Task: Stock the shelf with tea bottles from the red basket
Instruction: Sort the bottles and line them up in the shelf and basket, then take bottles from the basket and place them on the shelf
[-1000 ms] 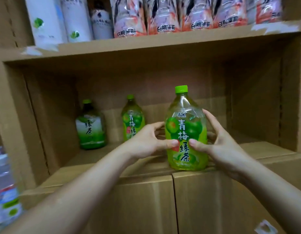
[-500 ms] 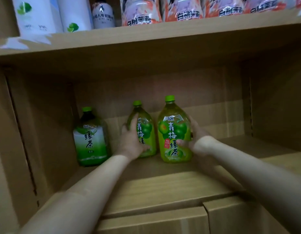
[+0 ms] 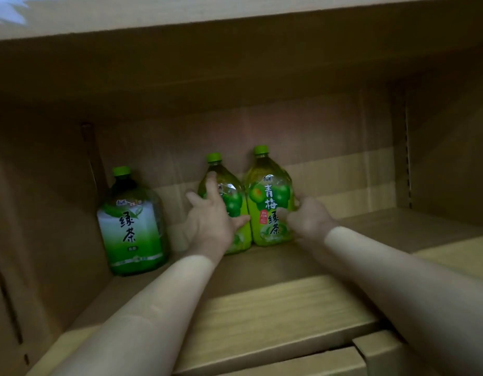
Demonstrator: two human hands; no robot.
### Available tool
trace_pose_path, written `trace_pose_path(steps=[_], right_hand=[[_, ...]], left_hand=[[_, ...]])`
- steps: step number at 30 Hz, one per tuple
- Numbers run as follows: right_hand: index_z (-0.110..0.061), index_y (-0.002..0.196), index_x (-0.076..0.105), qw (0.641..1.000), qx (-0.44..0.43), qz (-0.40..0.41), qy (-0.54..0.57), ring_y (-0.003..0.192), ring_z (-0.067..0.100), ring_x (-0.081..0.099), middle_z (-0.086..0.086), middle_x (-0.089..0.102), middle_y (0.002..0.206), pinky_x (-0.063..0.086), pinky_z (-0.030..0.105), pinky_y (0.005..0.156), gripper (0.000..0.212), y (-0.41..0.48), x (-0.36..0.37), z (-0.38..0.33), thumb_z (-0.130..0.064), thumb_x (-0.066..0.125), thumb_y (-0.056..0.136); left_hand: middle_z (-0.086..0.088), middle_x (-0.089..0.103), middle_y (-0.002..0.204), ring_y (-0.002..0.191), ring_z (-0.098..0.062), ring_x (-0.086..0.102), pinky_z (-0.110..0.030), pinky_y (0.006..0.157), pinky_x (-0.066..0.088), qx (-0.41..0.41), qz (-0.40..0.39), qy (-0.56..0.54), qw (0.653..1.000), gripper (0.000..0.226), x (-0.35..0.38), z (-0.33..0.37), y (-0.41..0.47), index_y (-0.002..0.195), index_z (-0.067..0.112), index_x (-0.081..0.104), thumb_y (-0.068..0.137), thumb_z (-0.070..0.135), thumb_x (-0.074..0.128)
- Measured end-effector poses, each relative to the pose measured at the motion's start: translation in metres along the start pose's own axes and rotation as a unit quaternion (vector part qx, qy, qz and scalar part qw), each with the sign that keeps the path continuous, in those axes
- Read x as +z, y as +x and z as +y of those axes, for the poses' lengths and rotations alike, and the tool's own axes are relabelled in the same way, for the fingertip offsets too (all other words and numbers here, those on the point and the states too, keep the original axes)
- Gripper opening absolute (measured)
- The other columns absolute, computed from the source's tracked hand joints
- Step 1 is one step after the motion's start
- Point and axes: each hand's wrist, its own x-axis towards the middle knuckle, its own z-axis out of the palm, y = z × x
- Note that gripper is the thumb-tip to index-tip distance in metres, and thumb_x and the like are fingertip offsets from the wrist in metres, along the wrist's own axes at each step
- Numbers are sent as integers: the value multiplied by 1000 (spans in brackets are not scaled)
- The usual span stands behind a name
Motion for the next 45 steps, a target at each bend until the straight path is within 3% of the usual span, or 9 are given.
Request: trace_pose_path(steps=[4,7,12,16,20,29,33,39,45], right_hand=[[-29,137,42,987,18,-67,144,114,29,61,7,61,128,48,47,99,65,-4,-1,6,-25,69,78],[-29,149,23,986,15,-7,168,110,32,60,10,58,132,49,48,97,74,-20,-33,-4,-15,62,88],[-23,133,50,984,-53,-48,165,87,19,73,6,70,108,60,32,74,41,-89,-135,-1,-14,58,94],[-27,106,67,988,-98,-44,109,77,16,74,4,76,87,57,27,66,21,-155,-217,35,-26,60,87],[-32,94,75,993,-91,-63,40,72,18,74,6,76,84,58,22,61,57,-224,-287,82,-70,73,53],[-13,97,69,982,151,109,-20,66,11,67,4,74,76,52,20,60,13,-388,-452,267,-12,57,93],[-20,102,67,953,261,150,-32,84,15,64,6,71,95,50,25,69,14,-430,-484,346,-13,58,94],[-18,130,54,916,343,197,-71,110,19,59,7,60,128,51,32,92,41,-464,-481,431,-16,62,91],[-26,144,37,927,321,182,-70,104,14,61,2,51,139,51,25,83,56,-464,-473,447,-12,57,93]], left_hand=[[-15,33,130,101,-36,60,-34,68,42,-3,5,-22,1000,103,3,-1,-5,147,35,11,69,61,73],[-16,33,134,121,-36,43,-41,87,44,-24,-3,-24,999,103,-5,1,-7,147,35,13,68,63,73],[-11,44,133,122,-31,46,-40,94,44,96,19,-81,992,52,-36,60,-27,130,24,49,82,38,65],[0,70,92,81,-15,64,-27,74,50,356,36,-314,879,19,-32,142,-110,98,16,73,85,19,58],[14,61,72,57,6,49,-12,59,38,371,-54,-440,816,19,-16,212,-213,97,16,75,88,11,59],[5,68,90,77,6,54,-3,77,37,508,-236,-422,713,27,38,349,-404,93,17,75,77,9,55],[5,73,94,89,-13,66,-27,85,49,525,-307,-367,704,27,55,401,-454,93,22,75,76,17,55],[8,68,117,106,-8,59,-20,90,40,423,-483,-300,706,27,106,469,-522,116,23,68,91,21,58],[-7,31,156,140,-29,34,-43,115,30,369,-562,-182,717,71,174,513,-588,151,23,23,92,34,60]])
